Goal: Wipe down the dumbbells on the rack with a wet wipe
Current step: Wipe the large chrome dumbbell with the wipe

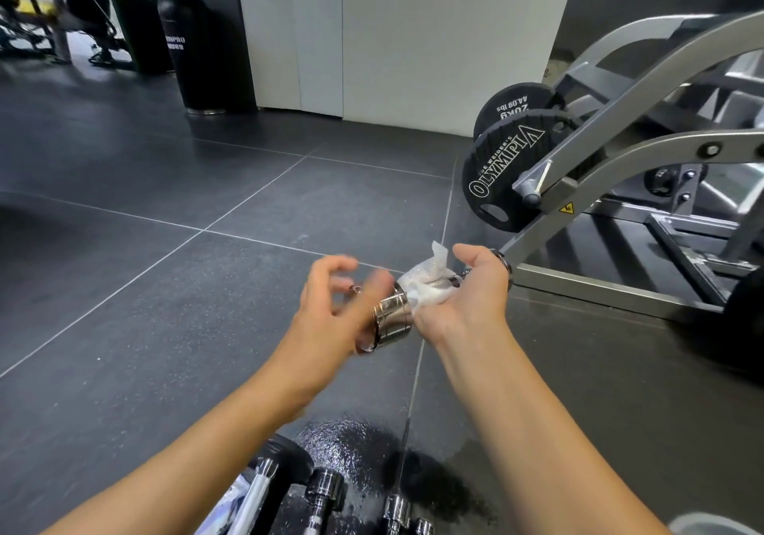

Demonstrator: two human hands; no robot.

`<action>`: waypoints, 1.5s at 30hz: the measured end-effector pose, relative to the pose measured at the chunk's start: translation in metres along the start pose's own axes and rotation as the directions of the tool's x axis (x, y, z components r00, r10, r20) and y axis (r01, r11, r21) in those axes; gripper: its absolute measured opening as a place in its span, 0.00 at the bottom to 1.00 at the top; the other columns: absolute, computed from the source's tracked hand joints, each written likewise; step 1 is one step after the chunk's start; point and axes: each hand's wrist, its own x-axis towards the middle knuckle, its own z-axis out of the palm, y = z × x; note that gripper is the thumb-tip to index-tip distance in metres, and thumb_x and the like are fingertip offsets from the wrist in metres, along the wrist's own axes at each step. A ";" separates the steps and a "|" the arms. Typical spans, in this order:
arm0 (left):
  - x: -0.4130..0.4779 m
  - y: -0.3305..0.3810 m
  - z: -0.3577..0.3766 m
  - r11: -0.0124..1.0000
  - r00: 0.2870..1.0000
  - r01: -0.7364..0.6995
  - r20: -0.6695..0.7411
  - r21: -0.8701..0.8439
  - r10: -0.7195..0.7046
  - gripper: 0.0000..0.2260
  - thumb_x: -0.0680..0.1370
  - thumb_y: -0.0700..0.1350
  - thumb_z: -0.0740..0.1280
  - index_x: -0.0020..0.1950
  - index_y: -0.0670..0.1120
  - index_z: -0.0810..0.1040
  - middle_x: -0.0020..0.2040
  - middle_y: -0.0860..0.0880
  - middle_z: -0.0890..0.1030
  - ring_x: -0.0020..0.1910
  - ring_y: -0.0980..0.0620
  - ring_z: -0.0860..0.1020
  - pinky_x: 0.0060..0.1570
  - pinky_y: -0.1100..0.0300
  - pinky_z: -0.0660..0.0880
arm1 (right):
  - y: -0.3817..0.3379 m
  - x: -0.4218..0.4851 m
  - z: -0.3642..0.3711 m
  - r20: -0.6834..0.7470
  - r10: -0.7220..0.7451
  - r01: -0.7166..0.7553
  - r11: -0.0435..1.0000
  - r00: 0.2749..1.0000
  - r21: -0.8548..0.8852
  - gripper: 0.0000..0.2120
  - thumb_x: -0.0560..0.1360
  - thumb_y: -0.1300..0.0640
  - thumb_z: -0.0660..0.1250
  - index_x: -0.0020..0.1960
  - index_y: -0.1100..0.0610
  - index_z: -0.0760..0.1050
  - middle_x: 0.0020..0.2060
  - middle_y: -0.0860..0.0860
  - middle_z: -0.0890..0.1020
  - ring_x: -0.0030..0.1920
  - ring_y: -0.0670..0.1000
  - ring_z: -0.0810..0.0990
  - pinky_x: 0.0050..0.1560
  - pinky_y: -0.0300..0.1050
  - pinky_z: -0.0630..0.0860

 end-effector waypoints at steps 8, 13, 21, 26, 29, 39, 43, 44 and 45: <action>0.001 0.005 0.017 0.694 0.850 0.527 0.294 -0.490 -0.437 0.19 0.80 0.54 0.70 0.57 0.38 0.78 0.44 0.34 0.80 0.29 0.46 0.73 0.22 0.59 0.72 | 0.004 0.012 -0.007 0.018 -0.021 0.021 1.000 1.000 -0.014 0.14 0.71 0.58 0.69 0.51 0.55 0.65 0.41 0.52 0.70 0.37 0.51 0.73 0.56 0.50 0.75; 0.003 -0.022 0.003 0.623 0.827 -0.553 0.276 0.552 0.490 0.31 0.72 0.46 0.79 0.71 0.57 0.69 0.66 0.52 0.73 0.60 0.54 0.77 0.58 0.61 0.75 | -0.005 0.003 -0.002 0.045 0.012 -0.007 0.994 0.999 -0.105 0.13 0.73 0.54 0.68 0.49 0.56 0.64 0.41 0.53 0.69 0.41 0.55 0.73 0.53 0.50 0.73; -0.001 0.004 0.016 0.717 0.831 0.553 0.351 -0.425 -0.432 0.32 0.75 0.70 0.67 0.59 0.43 0.83 0.52 0.35 0.83 0.38 0.41 0.82 0.35 0.49 0.83 | -0.003 -0.001 -0.002 0.057 0.040 -0.036 0.998 0.998 -0.057 0.13 0.73 0.56 0.68 0.48 0.56 0.63 0.41 0.52 0.68 0.40 0.52 0.72 0.52 0.51 0.74; -0.003 0.000 0.016 0.895 0.935 0.335 0.223 -0.294 -0.277 0.22 0.73 0.57 0.74 0.59 0.44 0.76 0.44 0.41 0.81 0.29 0.48 0.74 0.25 0.58 0.69 | -0.002 0.001 -0.006 0.010 0.033 -0.031 0.994 0.999 -0.104 0.11 0.74 0.55 0.67 0.43 0.56 0.65 0.36 0.51 0.67 0.34 0.51 0.68 0.44 0.46 0.69; 0.001 -0.019 0.002 0.686 0.880 -0.474 0.257 0.553 0.401 0.33 0.70 0.54 0.77 0.71 0.62 0.66 0.59 0.55 0.78 0.52 0.53 0.80 0.50 0.51 0.79 | -0.005 0.002 -0.004 0.073 0.031 -0.026 0.998 0.997 -0.064 0.11 0.70 0.55 0.68 0.45 0.57 0.66 0.35 0.52 0.70 0.36 0.51 0.71 0.50 0.46 0.70; -0.004 0.006 0.002 0.626 0.745 0.663 0.440 -0.411 -0.501 0.31 0.77 0.68 0.65 0.56 0.39 0.81 0.50 0.32 0.81 0.33 0.42 0.80 0.32 0.51 0.81 | -0.004 0.004 -0.005 0.091 -0.023 0.024 1.000 0.996 -0.013 0.10 0.72 0.57 0.67 0.45 0.56 0.64 0.34 0.51 0.70 0.30 0.49 0.71 0.43 0.42 0.69; -0.007 0.005 0.010 0.823 0.880 0.459 0.299 -0.334 -0.369 0.25 0.77 0.57 0.72 0.64 0.39 0.75 0.43 0.35 0.78 0.28 0.48 0.71 0.26 0.57 0.70 | -0.005 0.004 -0.006 0.123 -0.030 0.035 0.999 0.992 -0.039 0.10 0.72 0.56 0.67 0.44 0.56 0.65 0.35 0.51 0.68 0.32 0.49 0.69 0.42 0.43 0.68; -0.008 0.004 0.008 0.955 0.951 0.256 0.216 -0.150 -0.221 0.28 0.77 0.56 0.74 0.70 0.44 0.71 0.45 0.39 0.80 0.30 0.48 0.74 0.29 0.54 0.73 | -0.006 0.003 -0.006 0.124 -0.038 0.044 0.998 0.992 -0.041 0.09 0.73 0.56 0.66 0.43 0.56 0.65 0.35 0.51 0.69 0.32 0.50 0.69 0.42 0.43 0.68; -0.007 -0.001 0.005 0.983 0.984 -0.036 0.176 0.180 0.004 0.32 0.76 0.54 0.76 0.75 0.52 0.65 0.48 0.45 0.81 0.35 0.49 0.78 0.36 0.53 0.77 | -0.007 0.003 -0.005 0.133 -0.042 0.049 0.998 0.990 -0.047 0.09 0.73 0.56 0.66 0.43 0.56 0.65 0.35 0.52 0.69 0.32 0.50 0.70 0.43 0.43 0.68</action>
